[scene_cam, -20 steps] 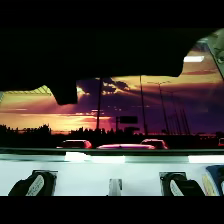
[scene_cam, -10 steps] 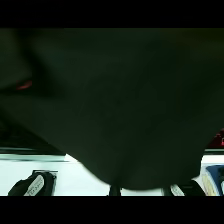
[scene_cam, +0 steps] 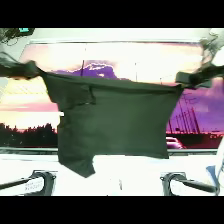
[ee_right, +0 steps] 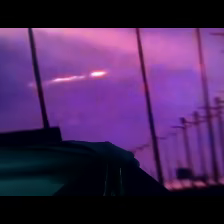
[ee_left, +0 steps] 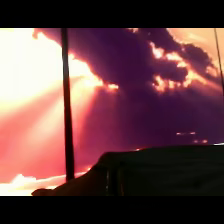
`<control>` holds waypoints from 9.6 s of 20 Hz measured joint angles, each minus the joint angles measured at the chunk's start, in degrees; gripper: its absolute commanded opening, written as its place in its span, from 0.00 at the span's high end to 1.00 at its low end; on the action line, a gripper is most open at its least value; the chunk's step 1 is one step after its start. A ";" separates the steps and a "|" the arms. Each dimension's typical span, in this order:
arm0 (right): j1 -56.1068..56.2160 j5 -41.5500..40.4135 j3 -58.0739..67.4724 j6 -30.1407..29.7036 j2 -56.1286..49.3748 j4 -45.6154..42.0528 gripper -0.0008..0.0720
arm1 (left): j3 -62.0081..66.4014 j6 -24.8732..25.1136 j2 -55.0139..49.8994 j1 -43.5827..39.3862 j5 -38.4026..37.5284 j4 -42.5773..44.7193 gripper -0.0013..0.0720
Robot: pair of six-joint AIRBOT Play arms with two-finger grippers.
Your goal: Fold the shirts.
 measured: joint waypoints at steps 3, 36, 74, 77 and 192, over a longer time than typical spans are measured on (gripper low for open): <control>0.00 -10.10 -1.70 2.47 -7.19 3.17 0.96 | -1.18 -1.09 -7.85 -1.44 7.15 -1.88 0.94; -0.02 -2.89 -2.67 -0.72 -18.86 0.11 0.65 | 1.55 0.87 -24.48 -2.80 -14.82 4.37 0.49; -11.13 0.09 -37.27 -6.10 2.86 6.91 0.27 | -58.71 3.26 9.18 -5.11 3.32 -6.45 0.93; -11.13 -2.62 -39.39 -5.25 1.09 7.98 0.27 | -58.69 4.07 9.66 -5.25 3.48 -6.12 0.93; 2.64 -9.22 -29.57 -6.82 -9.77 33.88 0.27 | -10.14 -8.39 27.30 -17.35 6.49 -3.08 0.94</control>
